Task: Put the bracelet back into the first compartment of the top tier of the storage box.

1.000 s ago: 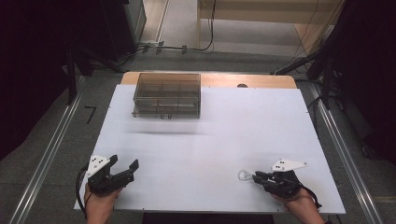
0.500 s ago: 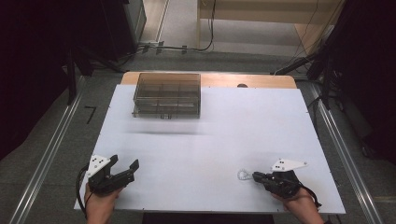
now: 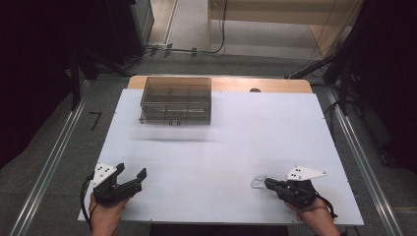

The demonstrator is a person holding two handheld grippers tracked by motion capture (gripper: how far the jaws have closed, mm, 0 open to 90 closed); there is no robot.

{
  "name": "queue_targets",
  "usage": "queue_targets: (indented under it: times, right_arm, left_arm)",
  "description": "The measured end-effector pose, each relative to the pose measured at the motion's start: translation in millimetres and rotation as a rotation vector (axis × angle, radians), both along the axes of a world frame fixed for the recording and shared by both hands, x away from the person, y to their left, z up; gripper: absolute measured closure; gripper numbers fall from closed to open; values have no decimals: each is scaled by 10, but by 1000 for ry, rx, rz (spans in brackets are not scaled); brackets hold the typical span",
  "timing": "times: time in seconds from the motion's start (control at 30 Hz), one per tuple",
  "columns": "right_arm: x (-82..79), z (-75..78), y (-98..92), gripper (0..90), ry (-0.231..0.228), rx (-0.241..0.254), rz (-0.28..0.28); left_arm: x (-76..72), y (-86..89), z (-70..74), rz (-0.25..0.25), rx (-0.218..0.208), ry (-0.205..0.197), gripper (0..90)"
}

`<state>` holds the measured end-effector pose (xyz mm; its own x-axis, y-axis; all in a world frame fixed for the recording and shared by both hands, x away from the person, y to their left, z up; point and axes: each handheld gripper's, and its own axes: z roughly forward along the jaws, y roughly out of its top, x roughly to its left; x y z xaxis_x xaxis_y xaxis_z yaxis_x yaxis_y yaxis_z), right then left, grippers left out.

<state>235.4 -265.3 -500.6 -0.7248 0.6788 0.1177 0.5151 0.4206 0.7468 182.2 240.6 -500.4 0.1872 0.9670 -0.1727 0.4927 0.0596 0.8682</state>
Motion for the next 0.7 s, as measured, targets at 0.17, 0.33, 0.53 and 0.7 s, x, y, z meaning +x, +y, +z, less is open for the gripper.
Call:
queue_targets:
  times: [0.17, 0.33, 0.53, 0.7]
  right_arm:
    - [8, 38, 30, 833, -22, 20, -6]
    - [25, 75, 80, 833, -40, 36, -7]
    - [52, 100, 157, 833, -54, 38, 7]
    - [86, 119, 227, 833, -64, 41, 16]
  left_arm:
    - [0, -14, 1, -3, 1, 1, 172]
    - [2, -29, 1, -7, 4, 2, 173]
    - [8, -42, 0, -11, 3, 1, 172]
    - [12, -61, 2, -16, 9, 1, 173]
